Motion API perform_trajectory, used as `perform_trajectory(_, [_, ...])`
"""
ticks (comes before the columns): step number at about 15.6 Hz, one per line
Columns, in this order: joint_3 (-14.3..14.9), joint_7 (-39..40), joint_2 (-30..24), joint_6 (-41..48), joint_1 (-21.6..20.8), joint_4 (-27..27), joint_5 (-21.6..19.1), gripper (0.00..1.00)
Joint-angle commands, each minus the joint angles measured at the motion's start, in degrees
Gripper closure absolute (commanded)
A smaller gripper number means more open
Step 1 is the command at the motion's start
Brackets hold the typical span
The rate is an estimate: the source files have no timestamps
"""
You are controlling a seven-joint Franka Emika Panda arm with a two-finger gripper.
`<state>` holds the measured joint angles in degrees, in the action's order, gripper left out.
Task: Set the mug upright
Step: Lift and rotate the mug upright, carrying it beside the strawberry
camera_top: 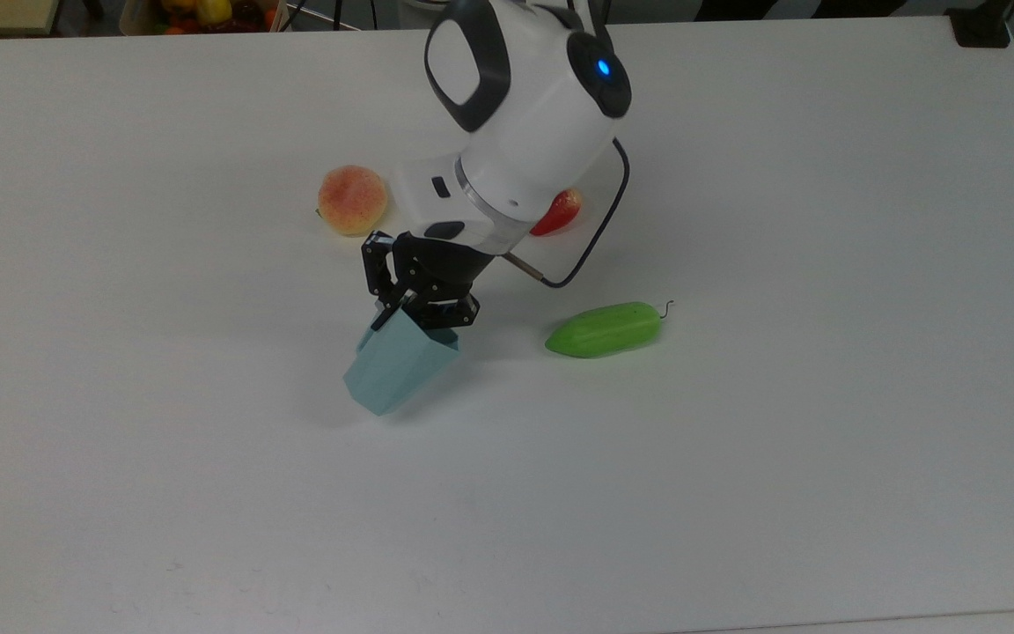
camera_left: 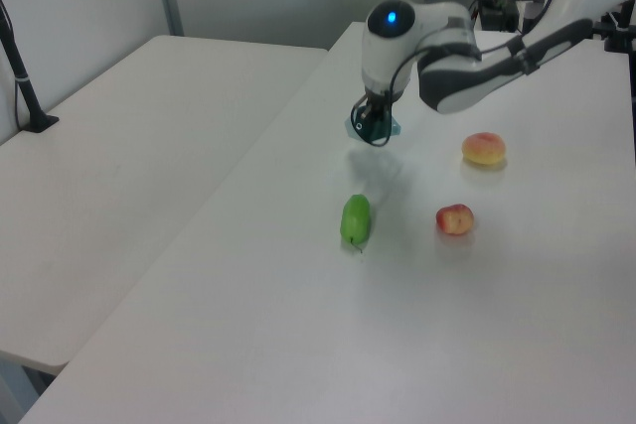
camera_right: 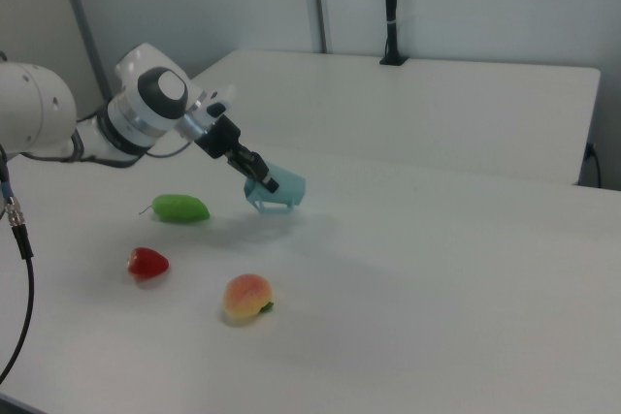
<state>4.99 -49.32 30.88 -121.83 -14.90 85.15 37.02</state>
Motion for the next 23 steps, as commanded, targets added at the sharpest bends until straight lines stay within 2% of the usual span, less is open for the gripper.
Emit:
perform_trajectory(1, [-0.07, 6.41, -5.47, -0.6, 1.1, 0.9, -11.67, 1.0])
perform_trajectory(3, [0.28, 8.26, -7.4, 1.66, 1.71, -0.42, -19.58, 1.0])
perform_trajectory(7, [0.37, 17.13, -11.71, 10.54, 3.29, -0.51, -32.95, 1.0])
perform_trajectory(10, [0.46, 23.45, -14.87, 19.14, 4.79, 0.02, -40.52, 1.0])
perform_trajectory(14, [0.37, 34.09, -15.06, 30.32, 5.14, 1.68, -45.01, 1.0])
perform_trajectory(18, [0.19, 39.0, -12.43, 30.69, 5.23, 6.16, -46.25, 1.0])
perform_trajectory(20, [0.19, 43.59, -10.58, 30.43, 5.75, 6.44, -46.34, 1.0])
perform_trajectory(23, [0.28, 45.09, -7.95, 29.98, 7.86, 5.73, -46.78, 1.0])
